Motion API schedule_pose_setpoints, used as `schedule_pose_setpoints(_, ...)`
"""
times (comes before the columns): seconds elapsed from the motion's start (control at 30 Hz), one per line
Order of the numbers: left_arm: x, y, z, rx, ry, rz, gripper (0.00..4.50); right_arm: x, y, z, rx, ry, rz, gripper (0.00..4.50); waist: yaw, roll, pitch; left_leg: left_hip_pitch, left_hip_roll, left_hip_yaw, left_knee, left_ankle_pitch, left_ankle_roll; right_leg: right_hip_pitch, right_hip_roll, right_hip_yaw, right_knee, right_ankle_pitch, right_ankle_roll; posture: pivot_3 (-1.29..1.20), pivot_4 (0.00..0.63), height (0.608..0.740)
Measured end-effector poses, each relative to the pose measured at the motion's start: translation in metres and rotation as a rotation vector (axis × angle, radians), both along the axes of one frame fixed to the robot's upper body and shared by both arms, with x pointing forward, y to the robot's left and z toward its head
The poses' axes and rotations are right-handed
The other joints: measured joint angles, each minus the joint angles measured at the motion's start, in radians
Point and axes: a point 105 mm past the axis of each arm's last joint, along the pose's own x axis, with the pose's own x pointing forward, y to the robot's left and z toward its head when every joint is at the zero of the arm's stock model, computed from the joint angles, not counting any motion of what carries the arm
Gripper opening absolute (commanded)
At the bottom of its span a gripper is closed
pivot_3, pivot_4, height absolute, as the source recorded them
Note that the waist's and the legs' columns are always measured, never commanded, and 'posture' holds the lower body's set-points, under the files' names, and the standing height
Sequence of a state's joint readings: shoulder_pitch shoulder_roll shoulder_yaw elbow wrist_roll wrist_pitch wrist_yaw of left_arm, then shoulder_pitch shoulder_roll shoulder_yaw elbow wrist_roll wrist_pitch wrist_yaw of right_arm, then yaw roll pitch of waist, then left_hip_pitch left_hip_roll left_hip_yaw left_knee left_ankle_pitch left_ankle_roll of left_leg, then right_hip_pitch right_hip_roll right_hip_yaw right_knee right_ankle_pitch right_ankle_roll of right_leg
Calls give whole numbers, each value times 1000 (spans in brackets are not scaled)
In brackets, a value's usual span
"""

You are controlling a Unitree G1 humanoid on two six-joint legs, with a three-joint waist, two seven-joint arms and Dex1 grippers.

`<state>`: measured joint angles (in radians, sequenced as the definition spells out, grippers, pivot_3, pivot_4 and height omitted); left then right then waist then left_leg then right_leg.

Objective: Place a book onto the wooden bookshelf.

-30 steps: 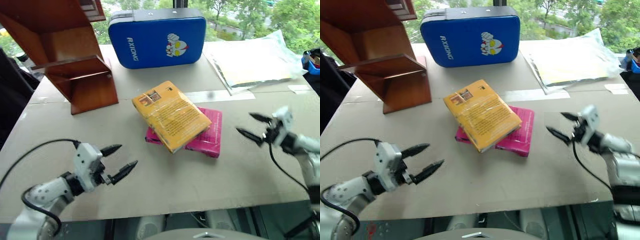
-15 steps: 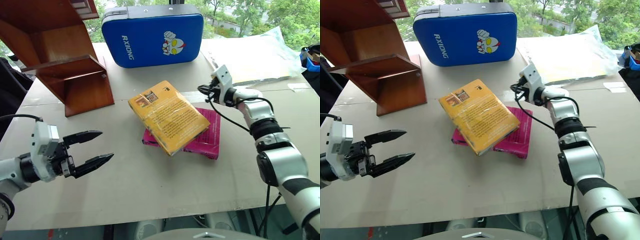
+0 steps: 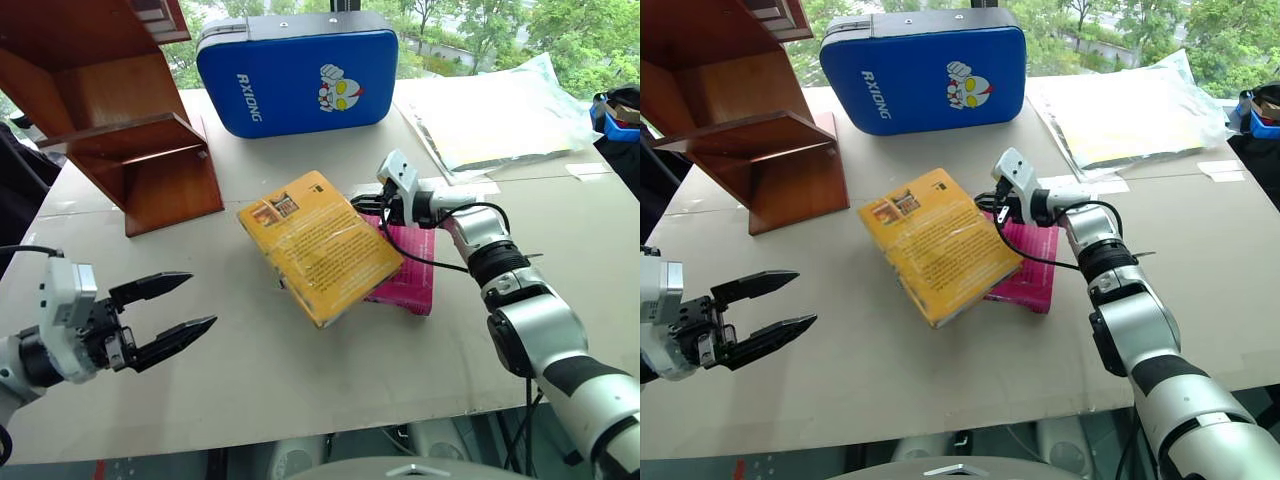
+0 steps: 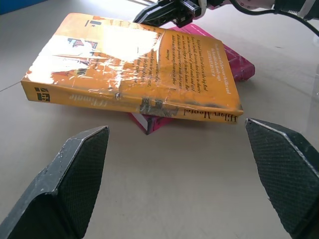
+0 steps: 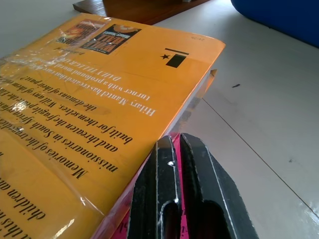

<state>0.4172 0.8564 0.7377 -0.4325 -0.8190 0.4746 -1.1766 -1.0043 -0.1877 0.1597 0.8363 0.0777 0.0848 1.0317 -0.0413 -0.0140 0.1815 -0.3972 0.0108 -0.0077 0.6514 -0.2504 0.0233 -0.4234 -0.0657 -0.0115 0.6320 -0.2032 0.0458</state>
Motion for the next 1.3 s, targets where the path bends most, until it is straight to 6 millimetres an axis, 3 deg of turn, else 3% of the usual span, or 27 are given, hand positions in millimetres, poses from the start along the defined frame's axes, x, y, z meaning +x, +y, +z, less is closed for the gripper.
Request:
schedule_pose_setpoints(0.33, 0, -2, -3, -16, 11, -7, 4500, -11, 4, 2, -2, 5, 20, 43, 0, 0, 0, 0, 0, 0, 0, 0, 0, -1, 0, 1, 1, 0, 0, 0, 150, 740)
schedule_pose_setpoints(0.4, -1, -3, -7, -42, 36, 0, 4500, -9, -2, 5, 6, -13, -11, 43, 0, 0, 0, 0, 0, 0, 0, 0, 0, -1, 0, 1, 1, 0, 0, 0, 150, 740)
schedule_pose_setpoints(0.47, -2, -7, -13, -113, 78, 18, 4500, -9, -21, 5, 2, -31, -54, 43, 7, 0, 0, 0, 0, -1, 1, 0, 0, -1, -1, 1, 1, 0, 0, 0, 150, 740)
schedule_pose_setpoints(0.57, -8, -11, -30, -200, 177, 60, 4500, -25, -70, 2, -67, -41, -85, 925, 23, 0, 0, -1, -1, 0, 1, 0, 0, 0, -5, 1, -1, 0, 1, 0, 150, 740)
schedule_pose_setpoints(0.63, -13, -16, -47, -233, 270, 72, 4500, -38, -93, 3, -92, -32, -104, 1841, 24, -1, 0, -1, -2, 1, 1, 0, 0, 0, -5, 1, -1, 0, 1, 0, 150, 740)
schedule_pose_setpoints(0.77, -1, -38, -62, -395, 314, 100, 4500, -74, -114, 14, -125, -20, -66, 3944, 29, 0, 0, 1, -1, 0, 2, 0, 0, 0, -3, 1, 2, -1, 1, 0, 150, 740)
schedule_pose_setpoints(0.83, 13, -54, -71, -499, 338, 140, 4500, -97, -125, 24, -128, 2, -52, 4472, 35, 0, -1, 1, -2, 0, 4, 0, 0, 1, -3, 0, 3, -1, 1, 0, 150, 740)
schedule_pose_setpoints(0.97, 43, -75, -92, -664, 427, 263, 4500, -129, -133, 49, -64, -51, -46, 4472, 40, -7, -5, 2, -1, -1, 7, 0, 0, 4, -2, -1, 4, -1, 1, 0, 150, 740)
schedule_pose_setpoints(1.17, 72, -99, -89, -800, 606, 201, 4500, -172, -146, 45, -105, -28, -66, 4472, 59, -3, -7, 3, -3, -1, 16, 0, 1, 10, -3, -3, 6, -6, 2, 0, 150, 740)
schedule_pose_setpoints(1.3, 80, -104, -87, -819, 680, 144, 4500, -181, -141, 48, -105, -31, -56, 4472, 57, -3, -8, 3, -4, -2, 18, 0, 1, 11, -4, -2, 6, -5, 3, 0, 150, 740)
